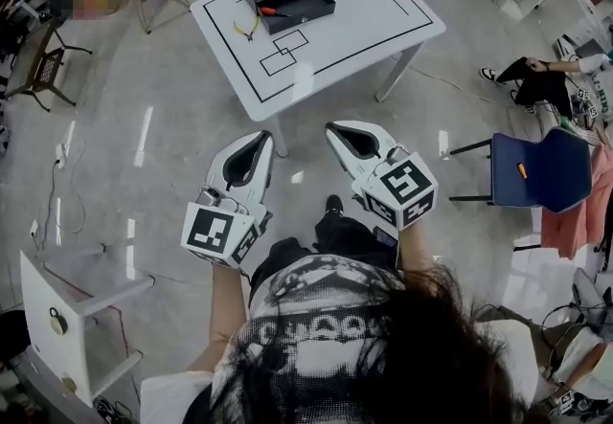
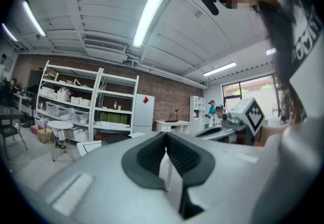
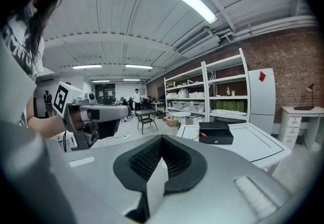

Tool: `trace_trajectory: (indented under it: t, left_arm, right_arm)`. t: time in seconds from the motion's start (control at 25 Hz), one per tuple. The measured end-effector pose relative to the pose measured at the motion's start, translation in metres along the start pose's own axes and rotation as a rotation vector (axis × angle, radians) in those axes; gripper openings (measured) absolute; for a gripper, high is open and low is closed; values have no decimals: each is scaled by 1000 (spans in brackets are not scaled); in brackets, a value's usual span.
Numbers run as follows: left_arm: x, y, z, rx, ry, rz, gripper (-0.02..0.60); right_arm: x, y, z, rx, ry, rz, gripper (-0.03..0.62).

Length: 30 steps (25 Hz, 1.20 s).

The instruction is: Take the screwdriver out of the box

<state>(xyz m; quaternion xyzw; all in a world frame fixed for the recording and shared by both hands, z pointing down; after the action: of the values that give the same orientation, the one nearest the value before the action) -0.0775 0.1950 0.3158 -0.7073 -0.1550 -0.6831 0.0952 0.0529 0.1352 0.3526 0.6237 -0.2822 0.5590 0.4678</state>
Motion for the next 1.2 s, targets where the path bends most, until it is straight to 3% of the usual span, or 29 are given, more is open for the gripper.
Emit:
trace_trajectory:
  t: [0.52, 1.2]
  left_arm:
    - [-7, 97, 23, -124, 7, 0, 0]
    - [1, 129, 46, -173, -6, -69, 0]
  right_arm:
    - [-4, 2, 104, -130, -18, 19, -2]
    - [12, 2, 140, -217, 24, 25, -2]
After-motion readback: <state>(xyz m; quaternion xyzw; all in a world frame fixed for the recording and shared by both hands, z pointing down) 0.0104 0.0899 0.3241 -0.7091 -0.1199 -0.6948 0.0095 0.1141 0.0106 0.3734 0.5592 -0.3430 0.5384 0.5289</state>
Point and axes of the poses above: the fingertips, and each gripper's own axes: y forward along the fingers, z to its right, x out of its underside, the point moved 4 cm from there along -y, backward along the fingers, and after that the axes turned 1 degree about -x, right-handed, at the moved point
